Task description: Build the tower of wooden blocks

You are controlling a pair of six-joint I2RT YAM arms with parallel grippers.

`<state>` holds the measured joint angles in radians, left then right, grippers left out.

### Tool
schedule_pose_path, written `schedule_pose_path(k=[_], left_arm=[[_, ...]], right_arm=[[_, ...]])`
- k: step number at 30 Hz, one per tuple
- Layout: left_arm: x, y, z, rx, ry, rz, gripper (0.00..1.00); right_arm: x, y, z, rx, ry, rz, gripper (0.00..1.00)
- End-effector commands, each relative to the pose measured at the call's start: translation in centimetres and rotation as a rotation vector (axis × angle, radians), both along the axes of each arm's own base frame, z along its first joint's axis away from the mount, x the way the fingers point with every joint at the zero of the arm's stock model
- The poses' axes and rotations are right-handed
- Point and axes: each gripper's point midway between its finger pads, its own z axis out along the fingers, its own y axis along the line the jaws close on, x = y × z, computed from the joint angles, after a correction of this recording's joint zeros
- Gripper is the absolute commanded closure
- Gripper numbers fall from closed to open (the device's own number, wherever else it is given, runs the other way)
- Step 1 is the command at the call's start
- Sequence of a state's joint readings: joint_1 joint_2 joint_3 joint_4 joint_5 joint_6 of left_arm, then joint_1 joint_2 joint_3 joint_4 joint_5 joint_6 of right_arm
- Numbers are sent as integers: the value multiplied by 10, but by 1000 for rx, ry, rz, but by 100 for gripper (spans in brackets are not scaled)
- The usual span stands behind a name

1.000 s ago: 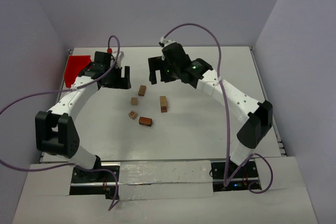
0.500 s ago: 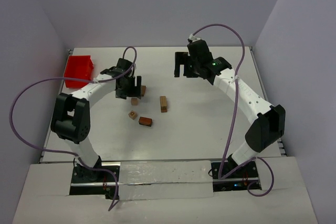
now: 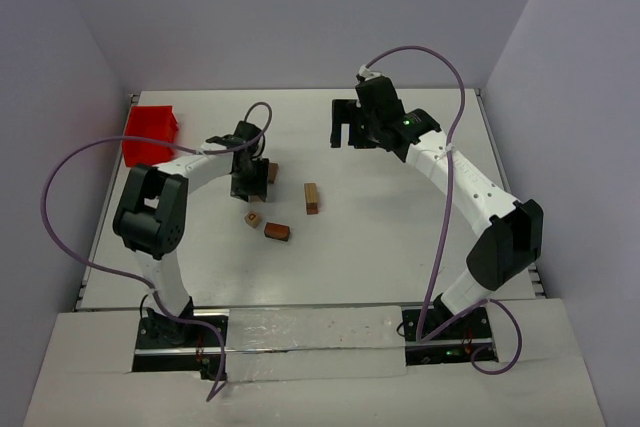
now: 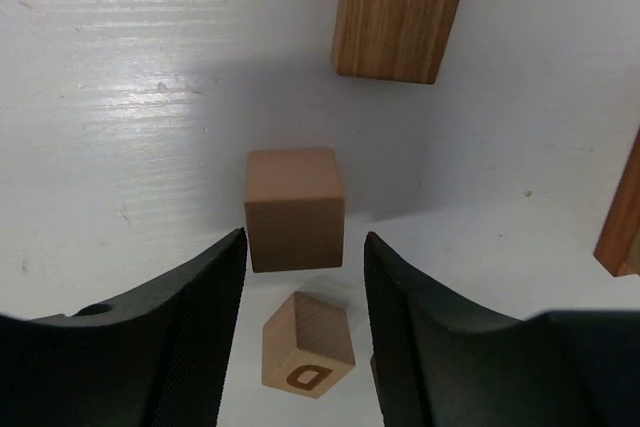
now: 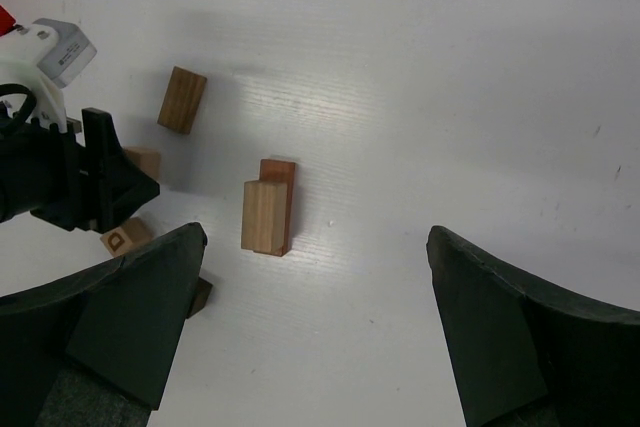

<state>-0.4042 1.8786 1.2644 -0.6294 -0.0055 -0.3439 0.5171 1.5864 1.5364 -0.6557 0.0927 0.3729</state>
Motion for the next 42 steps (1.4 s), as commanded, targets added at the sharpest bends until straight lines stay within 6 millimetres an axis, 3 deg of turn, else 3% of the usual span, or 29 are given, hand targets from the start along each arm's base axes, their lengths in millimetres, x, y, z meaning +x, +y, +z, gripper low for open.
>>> schedule_pose_path(k=[1, 5, 9, 16, 20, 24, 31, 36, 42], left_arm=[[11, -1, 5, 21, -29, -22, 46], [13, 2, 6, 39, -36, -57, 56], [18, 4, 12, 53, -63, -61, 58], [26, 6, 11, 85, -48, -42, 40], [32, 6, 12, 94, -56, -38, 36], [34, 6, 13, 99, -61, -39, 39], [29, 2, 25, 68, -85, -129, 58], [32, -3, 55, 38, -160, -254, 69], [38, -28, 129, -53, -275, -512, 85]], right_arm=[[4, 0, 13, 18, -43, -8, 0], [3, 2, 11, 21, -40, -5, 0], [3, 2, 12, 27, -38, -3, 0], [1, 1, 12, 27, -40, 0, 0], [0, 1, 12, 26, -40, 1, 0], [0, 1, 10, 27, -38, 3, 0], [1, 2, 9, 27, -34, 6, 0], [-1, 2, 10, 27, -37, 14, 0], [0, -6, 15, 7, -60, 24, 0]])
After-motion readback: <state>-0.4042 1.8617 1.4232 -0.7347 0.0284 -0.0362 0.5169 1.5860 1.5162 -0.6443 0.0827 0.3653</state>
